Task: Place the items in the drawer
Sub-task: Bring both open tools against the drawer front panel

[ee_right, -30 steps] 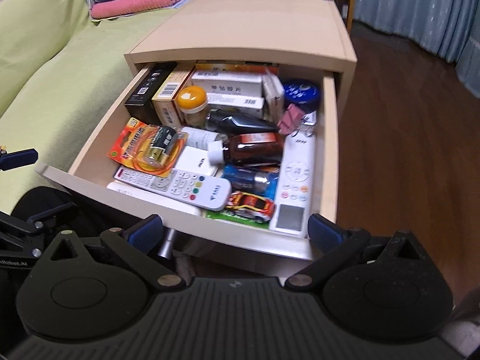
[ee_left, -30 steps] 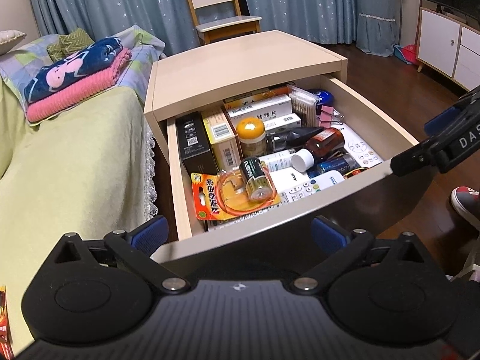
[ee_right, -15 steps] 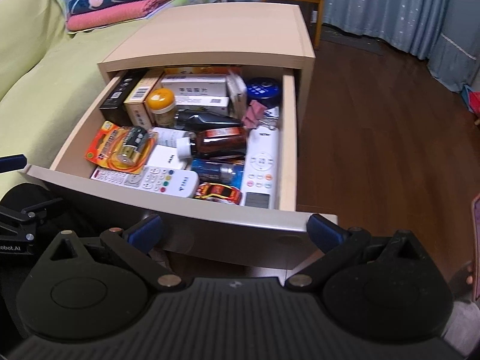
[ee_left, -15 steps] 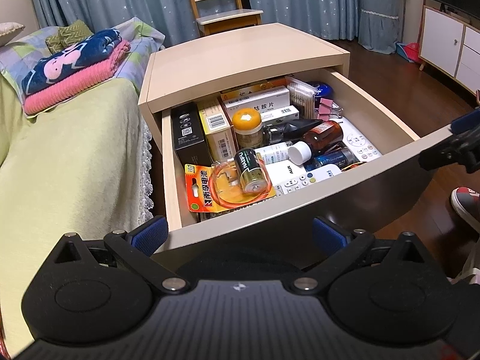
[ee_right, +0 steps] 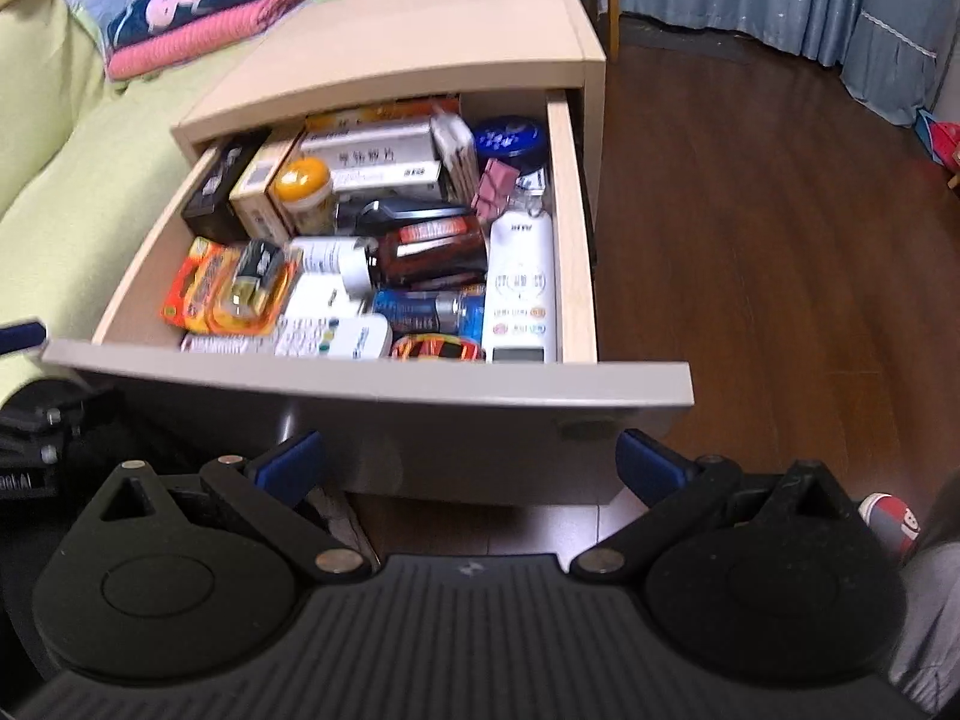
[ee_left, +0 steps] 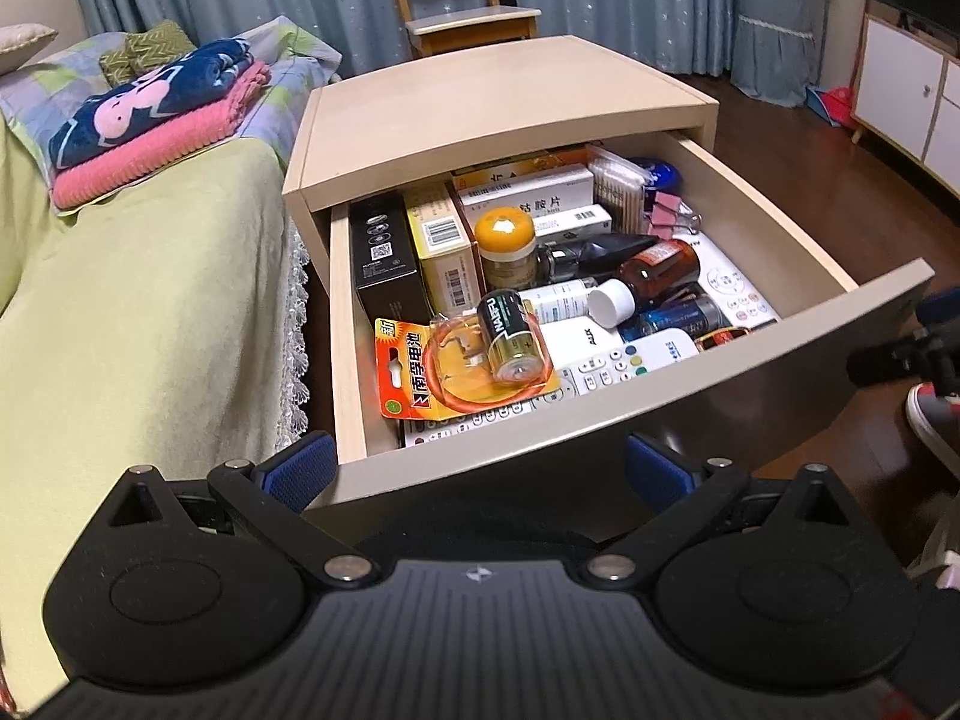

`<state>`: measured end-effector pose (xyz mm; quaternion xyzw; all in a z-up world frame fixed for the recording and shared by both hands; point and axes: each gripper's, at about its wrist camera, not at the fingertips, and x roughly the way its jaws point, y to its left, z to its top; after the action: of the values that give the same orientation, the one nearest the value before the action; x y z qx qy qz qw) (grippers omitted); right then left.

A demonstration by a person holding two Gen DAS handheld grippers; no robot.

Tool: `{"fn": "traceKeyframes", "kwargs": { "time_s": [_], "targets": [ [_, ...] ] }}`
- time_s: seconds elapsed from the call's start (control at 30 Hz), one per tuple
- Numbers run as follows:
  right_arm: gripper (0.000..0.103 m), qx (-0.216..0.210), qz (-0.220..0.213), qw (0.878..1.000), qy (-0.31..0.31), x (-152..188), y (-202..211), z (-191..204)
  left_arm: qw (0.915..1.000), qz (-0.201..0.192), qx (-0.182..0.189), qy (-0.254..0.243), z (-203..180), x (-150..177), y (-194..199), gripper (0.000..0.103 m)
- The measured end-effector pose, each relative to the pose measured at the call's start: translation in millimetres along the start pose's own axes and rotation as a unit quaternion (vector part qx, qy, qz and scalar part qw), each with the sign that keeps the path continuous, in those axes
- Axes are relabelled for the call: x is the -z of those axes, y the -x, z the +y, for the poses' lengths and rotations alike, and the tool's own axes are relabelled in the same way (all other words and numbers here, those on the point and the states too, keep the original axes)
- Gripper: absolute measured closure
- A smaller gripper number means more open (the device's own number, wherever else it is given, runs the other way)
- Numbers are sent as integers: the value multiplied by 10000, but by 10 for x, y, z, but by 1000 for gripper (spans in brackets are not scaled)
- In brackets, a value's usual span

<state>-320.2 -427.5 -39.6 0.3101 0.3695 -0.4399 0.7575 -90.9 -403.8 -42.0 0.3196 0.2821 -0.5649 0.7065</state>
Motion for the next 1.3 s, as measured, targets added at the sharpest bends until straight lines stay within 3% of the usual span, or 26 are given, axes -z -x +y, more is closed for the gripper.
{"fn": "traceKeyframes", "kwargs": {
  "time_s": [0.27,1.3],
  "targets": [
    [0,48,-155,9992,-355,6,-37,-21,10000,40,28,58,10,-22,-55,1],
    [1,0,-336,9982,-487,112,-48,55,9995,137,-23,274,-7,40,-52,1]
  ]
}}
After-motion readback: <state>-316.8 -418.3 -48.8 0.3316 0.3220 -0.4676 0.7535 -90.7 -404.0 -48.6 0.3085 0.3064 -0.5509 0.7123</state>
